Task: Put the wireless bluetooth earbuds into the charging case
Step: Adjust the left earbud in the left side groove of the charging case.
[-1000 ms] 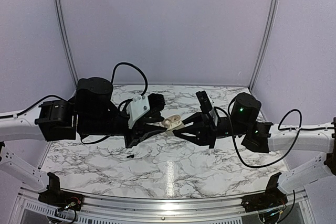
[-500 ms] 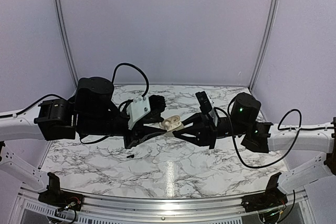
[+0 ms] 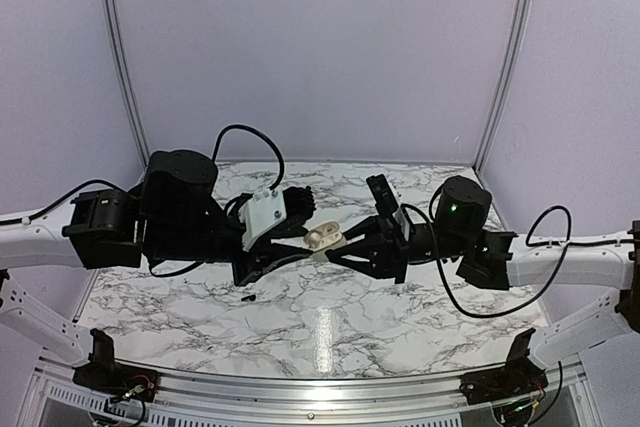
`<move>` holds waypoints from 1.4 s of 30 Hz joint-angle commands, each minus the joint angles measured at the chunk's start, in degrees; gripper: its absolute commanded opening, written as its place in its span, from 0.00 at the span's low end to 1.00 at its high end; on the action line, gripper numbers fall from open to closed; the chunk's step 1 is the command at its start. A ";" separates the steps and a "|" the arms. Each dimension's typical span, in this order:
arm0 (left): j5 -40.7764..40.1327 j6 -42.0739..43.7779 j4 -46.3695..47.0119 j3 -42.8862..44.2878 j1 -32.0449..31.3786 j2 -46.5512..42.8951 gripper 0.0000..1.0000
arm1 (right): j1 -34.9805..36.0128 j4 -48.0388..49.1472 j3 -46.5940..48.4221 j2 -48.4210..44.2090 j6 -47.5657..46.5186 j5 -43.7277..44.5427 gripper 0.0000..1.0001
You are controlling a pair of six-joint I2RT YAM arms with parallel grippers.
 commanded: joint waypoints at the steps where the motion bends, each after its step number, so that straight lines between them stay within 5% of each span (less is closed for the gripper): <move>1: -0.72 0.65 -1.36 2.67 -0.58 0.17 0.31 | 0.57 -1.04 3.01 0.37 0.00 0.78 0.00; 30: -3.54 0.81 -3.70 4.63 -0.54 4.87 0.25 | 0.57 -1.71 3.22 -0.68 -1.46 -2.55 0.00; 42: 4.17 2.64 -3.54 3.08 -0.59 2.71 0.13 | 0.52 0.25 2.29 -1.49 -1.32 -3.61 0.00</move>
